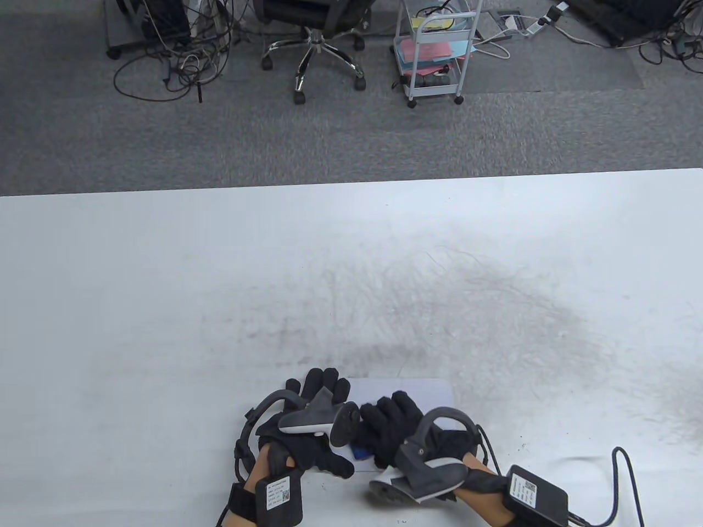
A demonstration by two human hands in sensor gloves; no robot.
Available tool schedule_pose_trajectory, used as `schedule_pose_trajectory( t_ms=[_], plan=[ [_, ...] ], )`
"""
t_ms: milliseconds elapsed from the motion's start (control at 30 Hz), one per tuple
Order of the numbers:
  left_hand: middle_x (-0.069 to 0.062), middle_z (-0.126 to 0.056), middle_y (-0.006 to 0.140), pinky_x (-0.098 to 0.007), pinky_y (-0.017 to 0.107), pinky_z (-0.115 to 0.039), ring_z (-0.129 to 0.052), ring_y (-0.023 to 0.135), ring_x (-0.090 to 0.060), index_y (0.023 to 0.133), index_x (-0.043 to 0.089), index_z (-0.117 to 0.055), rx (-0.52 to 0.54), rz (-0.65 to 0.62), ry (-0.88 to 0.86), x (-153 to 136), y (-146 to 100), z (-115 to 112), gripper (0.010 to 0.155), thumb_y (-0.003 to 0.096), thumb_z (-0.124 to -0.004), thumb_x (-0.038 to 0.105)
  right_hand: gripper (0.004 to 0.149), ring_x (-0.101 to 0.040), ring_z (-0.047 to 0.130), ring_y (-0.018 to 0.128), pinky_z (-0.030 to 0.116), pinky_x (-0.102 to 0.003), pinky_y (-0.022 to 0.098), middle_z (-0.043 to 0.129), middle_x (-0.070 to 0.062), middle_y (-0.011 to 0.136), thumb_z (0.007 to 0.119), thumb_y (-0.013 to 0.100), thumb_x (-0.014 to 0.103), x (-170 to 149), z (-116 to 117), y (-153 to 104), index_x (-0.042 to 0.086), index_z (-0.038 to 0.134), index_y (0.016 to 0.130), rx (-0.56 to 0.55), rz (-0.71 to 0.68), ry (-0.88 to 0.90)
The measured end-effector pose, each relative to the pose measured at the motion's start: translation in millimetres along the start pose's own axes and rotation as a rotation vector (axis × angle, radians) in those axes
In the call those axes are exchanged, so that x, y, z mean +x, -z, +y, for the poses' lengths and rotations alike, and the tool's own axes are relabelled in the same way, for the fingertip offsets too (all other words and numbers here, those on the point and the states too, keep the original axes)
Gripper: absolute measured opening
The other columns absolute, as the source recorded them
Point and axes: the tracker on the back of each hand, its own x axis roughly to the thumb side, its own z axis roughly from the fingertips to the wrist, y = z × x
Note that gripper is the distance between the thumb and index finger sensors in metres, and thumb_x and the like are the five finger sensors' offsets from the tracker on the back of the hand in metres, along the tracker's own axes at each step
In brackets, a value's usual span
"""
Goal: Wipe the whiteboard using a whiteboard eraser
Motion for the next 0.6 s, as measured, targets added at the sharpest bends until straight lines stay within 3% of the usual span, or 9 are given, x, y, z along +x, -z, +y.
schedule_pose_trajectory(
  t_ms=[133,300,600],
  plan=[
    [-0.029,0.014,0.108,-0.072,0.072,-0.022,0.003,0.1,-0.055,0.105,0.004,0.012,0.0,0.001,0.002,0,0,0,0.131,0.0245,-0.058,0.082,0.061,-0.042,0.077,0.101,0.063,-0.064,0.077,0.065,-0.017,0.119,0.067,0.058,0.048,25,-7,-20,0.024,0.055,0.113,0.009,-0.057,-0.118],
    [-0.029,0.014,0.108,-0.072,0.072,-0.022,0.003,0.1,-0.055,0.105,0.004,0.012,0.001,0.001,0.003,0,0,0,0.131,0.0248,-0.058,0.082,0.06,-0.042,0.075,0.104,0.06,-0.066,0.077,0.063,-0.015,0.121,0.067,0.058,0.047,17,-7,-15,0.026,0.053,0.113,0.04,-0.027,-0.06],
    [-0.029,0.014,0.109,-0.072,0.072,-0.022,0.003,0.1,-0.055,0.105,0.004,0.012,0.007,0.0,-0.002,0,0,0,0.131,0.0246,-0.057,0.082,0.061,-0.043,0.067,0.109,0.053,-0.068,0.081,0.055,-0.014,0.124,0.068,0.061,0.044,-80,14,49,0.027,0.048,0.115,0.136,0.281,0.148]
  ],
)
